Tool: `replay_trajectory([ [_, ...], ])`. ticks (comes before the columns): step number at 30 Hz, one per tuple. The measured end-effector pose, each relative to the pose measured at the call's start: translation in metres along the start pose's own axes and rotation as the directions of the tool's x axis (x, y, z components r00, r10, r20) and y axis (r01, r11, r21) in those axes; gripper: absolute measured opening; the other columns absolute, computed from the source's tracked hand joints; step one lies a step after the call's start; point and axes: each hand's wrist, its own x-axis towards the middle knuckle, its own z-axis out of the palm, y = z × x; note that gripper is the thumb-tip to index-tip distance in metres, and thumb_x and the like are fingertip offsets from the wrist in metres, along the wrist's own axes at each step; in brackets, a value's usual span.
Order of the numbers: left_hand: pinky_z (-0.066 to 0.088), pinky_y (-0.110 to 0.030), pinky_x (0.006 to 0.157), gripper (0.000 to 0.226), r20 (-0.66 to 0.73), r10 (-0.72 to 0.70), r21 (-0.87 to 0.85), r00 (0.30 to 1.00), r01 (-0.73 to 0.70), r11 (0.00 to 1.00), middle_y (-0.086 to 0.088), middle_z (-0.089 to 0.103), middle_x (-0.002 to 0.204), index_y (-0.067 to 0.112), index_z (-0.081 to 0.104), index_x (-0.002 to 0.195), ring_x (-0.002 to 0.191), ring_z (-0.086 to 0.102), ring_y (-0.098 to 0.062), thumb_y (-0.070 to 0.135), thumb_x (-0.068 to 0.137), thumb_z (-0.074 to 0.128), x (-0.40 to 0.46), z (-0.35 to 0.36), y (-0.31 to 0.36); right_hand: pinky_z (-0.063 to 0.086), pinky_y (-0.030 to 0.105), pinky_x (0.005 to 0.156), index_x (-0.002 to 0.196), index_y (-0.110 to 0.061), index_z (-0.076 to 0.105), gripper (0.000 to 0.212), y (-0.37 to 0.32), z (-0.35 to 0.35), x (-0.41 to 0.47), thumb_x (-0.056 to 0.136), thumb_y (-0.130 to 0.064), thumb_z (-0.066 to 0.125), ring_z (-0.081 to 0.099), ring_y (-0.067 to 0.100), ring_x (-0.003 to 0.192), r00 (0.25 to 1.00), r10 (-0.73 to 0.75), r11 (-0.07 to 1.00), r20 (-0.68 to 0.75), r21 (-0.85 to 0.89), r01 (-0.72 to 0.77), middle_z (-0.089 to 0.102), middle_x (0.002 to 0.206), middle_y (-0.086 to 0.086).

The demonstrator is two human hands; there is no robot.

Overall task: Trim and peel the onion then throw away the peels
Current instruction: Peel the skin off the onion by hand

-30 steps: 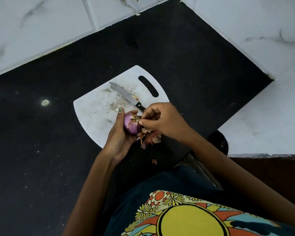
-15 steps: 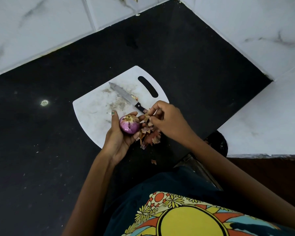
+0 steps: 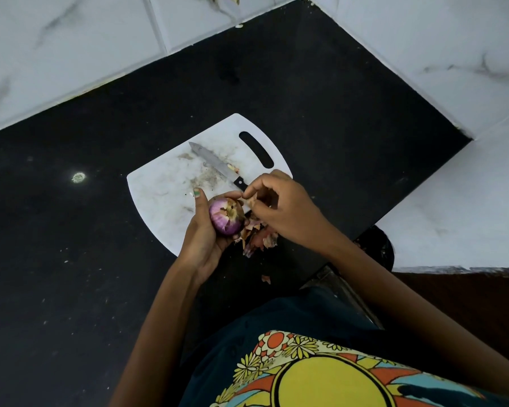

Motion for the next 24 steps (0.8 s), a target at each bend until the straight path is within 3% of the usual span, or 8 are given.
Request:
replay_trajectory([
  [3,0.057,-0.025,0.063,0.063,-0.014,0.010,0.009,1.000,-0.010,1.000,-0.014,0.072,0.102,0.009,0.063,0.109,0.084,0.072,-0.019,0.053,0.098,0.019,0.000,0.000,0.001,0.047,0.012,0.063,0.091,-0.012,0.066,0.007,-0.004,-0.001,-0.002,0.084,-0.010,0.064,0.059,0.007,0.071,0.997,0.043,0.996,0.061,0.081,-0.048,0.059,0.097,0.000],
  [7,0.058,-0.030,0.075,0.060,-0.033,0.037,0.042,0.999,-0.035,0.999,-0.014,0.073,0.102,0.009,0.063,0.109,0.094,0.071,-0.022,0.050,0.100,0.020,0.000,0.003,0.000,0.046,0.011,0.058,0.090,-0.011,0.065,0.021,-0.010,0.003,-0.005,0.076,-0.019,0.077,0.059,0.006,0.066,0.997,-0.009,0.996,0.081,0.091,0.001,0.063,0.088,-0.005],
  [15,0.055,-0.023,0.062,0.052,-0.087,0.105,0.113,0.991,-0.095,0.989,-0.003,0.073,0.071,0.011,0.063,0.089,0.068,0.069,-0.011,0.038,0.103,0.022,-0.002,0.010,0.003,0.047,0.018,0.076,0.089,-0.009,0.071,0.015,-0.010,0.012,-0.004,0.075,-0.011,0.075,0.059,0.009,0.081,0.977,-0.215,0.972,0.011,-0.098,0.215,0.062,0.090,0.001],
  [18,0.050,-0.027,0.058,0.046,-0.098,0.108,0.090,0.989,-0.099,0.991,-0.007,0.070,0.072,0.010,0.063,0.087,0.067,0.065,-0.017,0.030,0.101,0.023,-0.001,0.009,0.006,0.048,0.019,0.074,0.085,-0.007,0.074,0.012,-0.007,0.012,-0.003,0.074,-0.010,0.076,0.060,0.009,0.078,0.973,-0.231,0.968,-0.023,-0.110,0.228,0.065,0.086,0.003],
  [21,0.050,-0.022,0.054,0.039,-0.085,0.108,0.090,0.991,-0.100,0.991,-0.007,0.068,0.075,0.009,0.063,0.090,0.064,0.065,-0.013,0.021,0.097,0.026,-0.001,0.009,0.006,0.049,0.022,0.072,0.080,-0.006,0.073,0.009,-0.006,0.013,-0.001,0.074,-0.011,0.076,0.061,0.009,0.075,0.976,-0.214,0.973,-0.027,-0.100,0.210,0.065,0.082,0.001],
  [24,0.050,-0.023,0.058,0.038,-0.063,0.112,0.090,0.992,-0.107,0.990,-0.006,0.068,0.075,0.011,0.063,0.089,0.064,0.064,-0.011,0.017,0.097,0.027,0.000,0.009,0.005,0.047,0.017,0.070,0.079,-0.007,0.071,0.007,-0.007,0.013,-0.001,0.075,-0.011,0.075,0.057,0.003,0.072,0.986,-0.168,0.983,-0.010,-0.073,0.167,0.059,0.078,-0.007],
])
